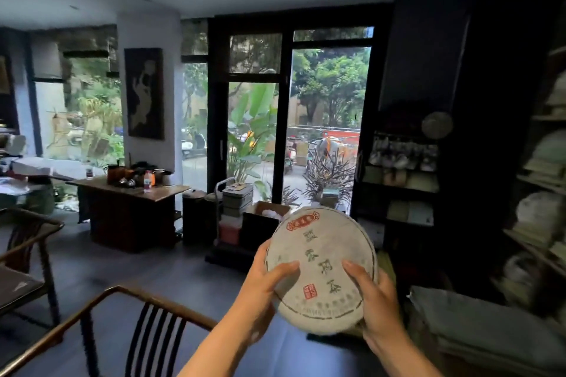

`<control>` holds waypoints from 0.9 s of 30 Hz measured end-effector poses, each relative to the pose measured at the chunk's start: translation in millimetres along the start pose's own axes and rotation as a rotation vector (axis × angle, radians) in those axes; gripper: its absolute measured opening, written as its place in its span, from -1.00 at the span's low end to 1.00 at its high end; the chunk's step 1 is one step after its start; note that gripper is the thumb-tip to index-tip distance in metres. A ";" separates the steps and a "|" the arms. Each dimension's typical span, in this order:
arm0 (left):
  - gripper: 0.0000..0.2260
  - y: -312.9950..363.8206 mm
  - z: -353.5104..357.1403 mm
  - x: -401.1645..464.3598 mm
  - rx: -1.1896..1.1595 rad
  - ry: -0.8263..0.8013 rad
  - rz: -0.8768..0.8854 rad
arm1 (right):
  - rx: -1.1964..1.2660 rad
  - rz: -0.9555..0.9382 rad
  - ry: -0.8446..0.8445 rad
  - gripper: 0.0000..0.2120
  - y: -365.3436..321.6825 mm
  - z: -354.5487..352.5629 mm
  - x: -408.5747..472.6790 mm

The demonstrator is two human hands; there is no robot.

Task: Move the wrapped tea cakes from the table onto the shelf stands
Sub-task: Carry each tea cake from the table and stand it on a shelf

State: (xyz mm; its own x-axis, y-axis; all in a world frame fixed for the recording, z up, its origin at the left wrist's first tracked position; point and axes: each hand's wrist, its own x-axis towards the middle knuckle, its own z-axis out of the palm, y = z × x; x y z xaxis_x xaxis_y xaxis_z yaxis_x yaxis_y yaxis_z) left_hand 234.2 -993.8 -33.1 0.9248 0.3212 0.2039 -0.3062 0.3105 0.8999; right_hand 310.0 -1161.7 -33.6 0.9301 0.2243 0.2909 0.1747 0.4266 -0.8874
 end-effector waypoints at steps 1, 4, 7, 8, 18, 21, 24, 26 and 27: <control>-0.34 -4.8 10.2 6.2 -0.026 -0.054 -0.016 | 0.006 -0.008 0.028 -0.75 -4.0 -10.7 3.9; -0.38 -21.1 43.9 25.2 -0.126 -0.261 -0.059 | 0.031 -0.050 0.123 -0.64 -15.3 -39.3 15.0; -0.44 -38.3 78.8 44.9 -0.212 -0.401 -0.103 | 0.057 -0.093 0.199 -0.72 -26.0 -63.9 26.5; -0.41 -43.5 89.1 51.8 -0.229 -0.438 -0.118 | 0.057 -0.098 0.221 -0.77 -29.4 -71.8 31.0; -0.28 -79.1 177.6 160.5 -0.305 -0.452 -0.125 | -0.269 0.008 0.371 -0.86 -82.0 -138.4 95.7; -0.27 -87.3 205.8 202.1 -0.324 -0.495 -0.191 | -0.350 -0.021 0.549 -0.84 -108.1 -166.2 115.1; -0.32 -93.7 233.4 226.8 -0.346 -0.638 -0.244 | -0.356 -0.065 0.574 -0.71 -128.3 -181.8 126.6; -0.31 -97.4 253.9 233.2 -0.374 -0.762 -0.273 | -0.356 -0.071 0.583 -0.55 -134.7 -190.3 133.0; -0.28 -99.0 264.7 235.0 -0.396 -0.824 -0.301 | -0.345 -0.092 0.610 -0.47 -137.7 -195.2 134.0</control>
State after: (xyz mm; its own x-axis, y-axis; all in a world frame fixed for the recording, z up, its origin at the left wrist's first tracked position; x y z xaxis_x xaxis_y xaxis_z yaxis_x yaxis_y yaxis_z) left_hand 541.5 -1185.9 27.8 0.7991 -0.5036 0.3282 0.0553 0.6052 0.7941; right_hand 473.7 -1361.4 57.8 0.9040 -0.3737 0.2076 0.2602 0.0957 -0.9608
